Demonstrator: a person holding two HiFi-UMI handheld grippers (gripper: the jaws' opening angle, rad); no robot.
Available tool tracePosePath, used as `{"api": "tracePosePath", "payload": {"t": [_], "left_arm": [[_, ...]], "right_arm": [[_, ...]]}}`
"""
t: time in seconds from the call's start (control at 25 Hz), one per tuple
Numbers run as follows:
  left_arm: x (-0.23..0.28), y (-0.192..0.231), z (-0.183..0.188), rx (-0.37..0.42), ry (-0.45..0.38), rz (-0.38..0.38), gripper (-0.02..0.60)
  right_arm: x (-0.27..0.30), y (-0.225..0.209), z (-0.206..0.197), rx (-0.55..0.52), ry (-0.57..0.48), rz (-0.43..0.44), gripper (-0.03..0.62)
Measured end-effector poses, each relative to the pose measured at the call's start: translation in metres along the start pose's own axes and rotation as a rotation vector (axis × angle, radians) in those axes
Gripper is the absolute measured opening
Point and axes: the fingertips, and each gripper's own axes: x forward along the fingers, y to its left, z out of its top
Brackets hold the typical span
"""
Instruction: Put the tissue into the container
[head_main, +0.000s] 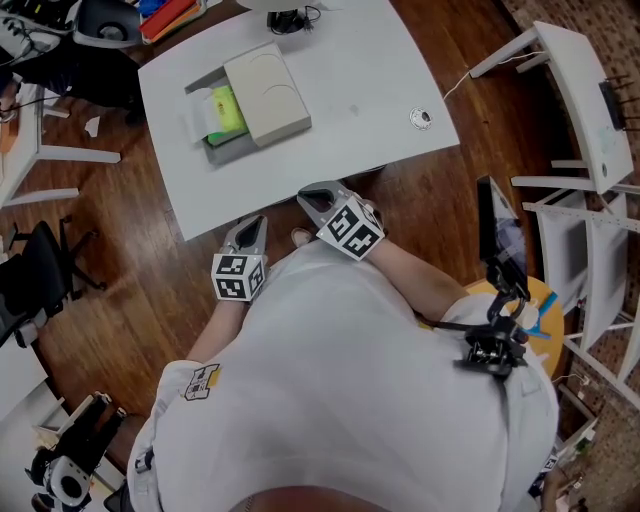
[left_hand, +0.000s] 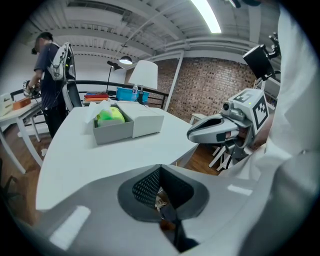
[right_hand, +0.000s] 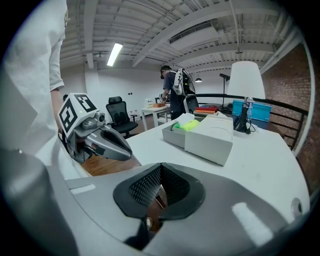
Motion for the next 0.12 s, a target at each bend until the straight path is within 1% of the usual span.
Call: {"api": "tracePosePath", "payload": {"t": [0.12], "left_arm": [[0.0016,-0.0043,-0.0001,0.004,0.009,-0.01,0.0]], "right_arm": [[-0.0027,-0.0045,0.0,0.001,0.005,-0.004,0.0]]}}
